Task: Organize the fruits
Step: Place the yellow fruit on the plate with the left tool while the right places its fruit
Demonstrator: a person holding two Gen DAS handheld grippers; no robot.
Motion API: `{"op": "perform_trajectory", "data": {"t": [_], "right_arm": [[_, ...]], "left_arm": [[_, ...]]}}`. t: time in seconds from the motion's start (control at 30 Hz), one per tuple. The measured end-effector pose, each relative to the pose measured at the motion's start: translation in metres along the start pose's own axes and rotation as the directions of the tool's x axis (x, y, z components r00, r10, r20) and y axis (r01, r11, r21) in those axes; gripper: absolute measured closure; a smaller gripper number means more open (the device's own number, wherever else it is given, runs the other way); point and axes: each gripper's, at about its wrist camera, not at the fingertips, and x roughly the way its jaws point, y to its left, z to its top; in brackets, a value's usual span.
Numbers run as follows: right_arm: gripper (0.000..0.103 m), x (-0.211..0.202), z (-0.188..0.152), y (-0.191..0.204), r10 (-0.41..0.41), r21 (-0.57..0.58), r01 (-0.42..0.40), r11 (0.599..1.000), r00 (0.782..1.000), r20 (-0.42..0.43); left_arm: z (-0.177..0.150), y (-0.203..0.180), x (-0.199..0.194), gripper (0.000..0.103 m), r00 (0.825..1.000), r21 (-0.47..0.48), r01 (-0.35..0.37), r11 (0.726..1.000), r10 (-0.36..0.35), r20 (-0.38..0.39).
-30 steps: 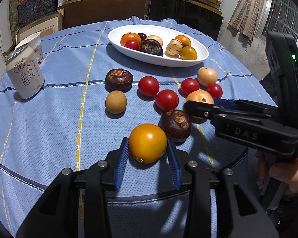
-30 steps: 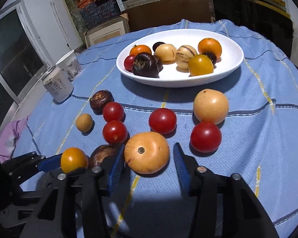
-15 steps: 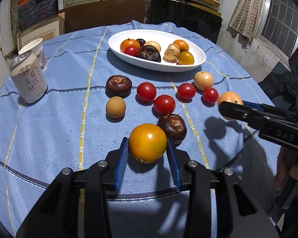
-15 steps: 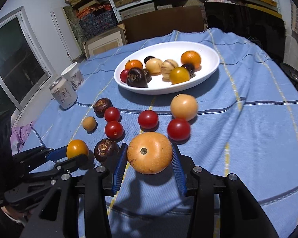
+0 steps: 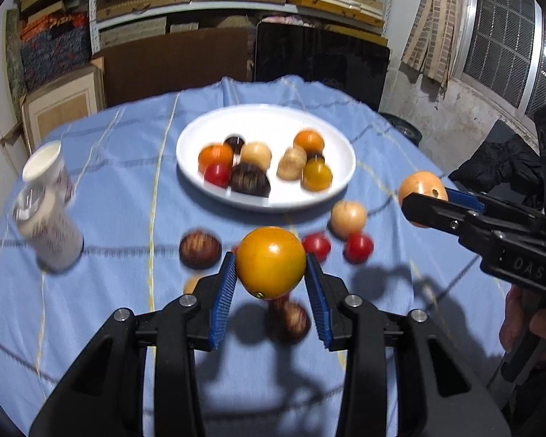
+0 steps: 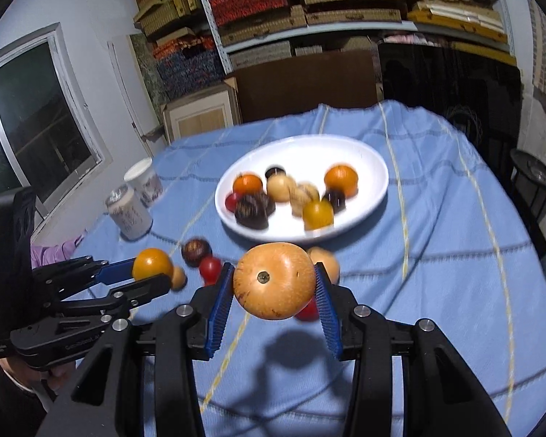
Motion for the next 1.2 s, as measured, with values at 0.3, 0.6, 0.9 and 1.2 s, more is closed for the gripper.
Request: {"op": "perform_trajectory", "data": {"t": [0.3, 0.6, 0.9, 1.2], "right_arm": [[0.059, 0.041, 0.053, -0.011, -0.011, 0.017, 0.011, 1.000, 0.999, 0.041], [0.059, 0.117, 0.078, -0.027, -0.023, 0.068, 0.024, 0.997, 0.999, -0.027], [0.058, 0.161, 0.081, -0.034, -0.033, 0.100, 0.042, 0.994, 0.995, -0.092], [0.051, 0.138, 0.075, -0.039, -0.011, 0.143, 0.017, 0.990, 0.999, -0.039]], "left_arm": [[0.062, 0.002, 0.039, 0.066, 0.999, 0.007, -0.024, 1.000, 0.024, 0.022], [0.093, 0.015, 0.111, 0.066, 0.996, -0.024, -0.078, 0.997, 0.077, -0.036], [0.104, 0.024, 0.151, 0.066, 0.993, -0.072, -0.096, 0.993, 0.091, -0.071], [0.103, 0.024, 0.134, 0.056, 0.997, -0.099, -0.081, 0.992, 0.079, -0.026]]}}
